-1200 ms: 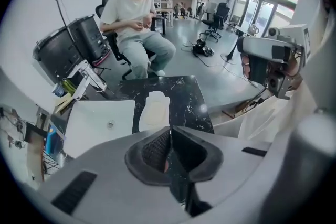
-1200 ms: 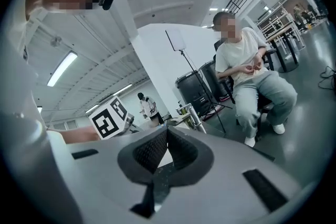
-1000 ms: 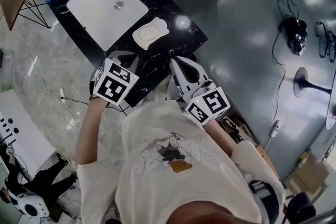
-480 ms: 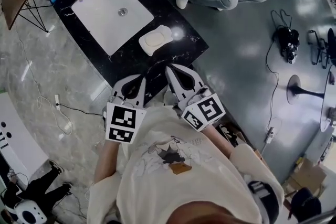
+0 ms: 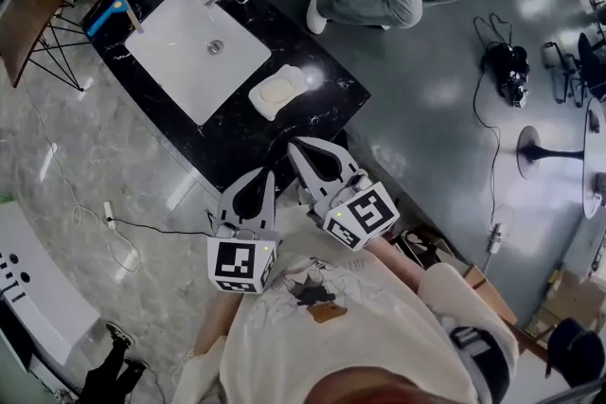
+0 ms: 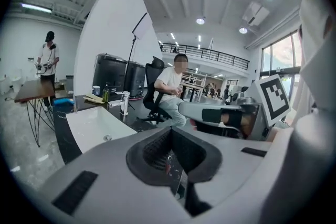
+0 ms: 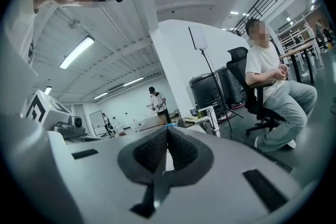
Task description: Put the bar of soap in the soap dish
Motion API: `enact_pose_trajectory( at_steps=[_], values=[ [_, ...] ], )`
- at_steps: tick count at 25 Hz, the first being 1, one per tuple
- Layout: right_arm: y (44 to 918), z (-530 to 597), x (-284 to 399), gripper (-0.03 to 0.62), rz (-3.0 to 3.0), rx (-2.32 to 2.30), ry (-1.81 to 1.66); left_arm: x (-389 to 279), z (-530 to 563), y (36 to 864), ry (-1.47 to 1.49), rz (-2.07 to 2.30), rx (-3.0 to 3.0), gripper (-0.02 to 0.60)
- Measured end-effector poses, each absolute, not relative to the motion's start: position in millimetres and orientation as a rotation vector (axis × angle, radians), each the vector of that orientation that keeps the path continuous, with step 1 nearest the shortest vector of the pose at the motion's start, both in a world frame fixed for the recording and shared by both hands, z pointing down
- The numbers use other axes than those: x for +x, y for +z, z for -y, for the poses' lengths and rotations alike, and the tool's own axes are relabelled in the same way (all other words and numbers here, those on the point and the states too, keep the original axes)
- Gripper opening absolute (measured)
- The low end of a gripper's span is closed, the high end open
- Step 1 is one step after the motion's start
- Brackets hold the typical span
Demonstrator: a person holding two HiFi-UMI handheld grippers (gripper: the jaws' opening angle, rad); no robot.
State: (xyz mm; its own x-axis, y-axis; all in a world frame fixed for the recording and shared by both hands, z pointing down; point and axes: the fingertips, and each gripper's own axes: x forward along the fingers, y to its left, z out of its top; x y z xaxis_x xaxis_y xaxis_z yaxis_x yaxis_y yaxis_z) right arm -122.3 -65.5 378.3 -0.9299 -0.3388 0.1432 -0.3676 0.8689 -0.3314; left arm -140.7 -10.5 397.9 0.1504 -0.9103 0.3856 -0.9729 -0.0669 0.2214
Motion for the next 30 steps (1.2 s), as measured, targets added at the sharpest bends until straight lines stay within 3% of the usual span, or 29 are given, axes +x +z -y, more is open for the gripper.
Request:
enact_pose_trajectory(
  at_steps=[21, 30],
  values=[
    [383, 0, -135, 0.006, 2.901, 0.728, 0.588, -162, -64, 402, 0.169, 1.794, 2.018, 0.006],
    [382, -40, -41, 0.006, 2.903, 0.775, 0.612, -69, -97, 401, 0.190, 1.795, 1.995, 0.006]
  ],
)
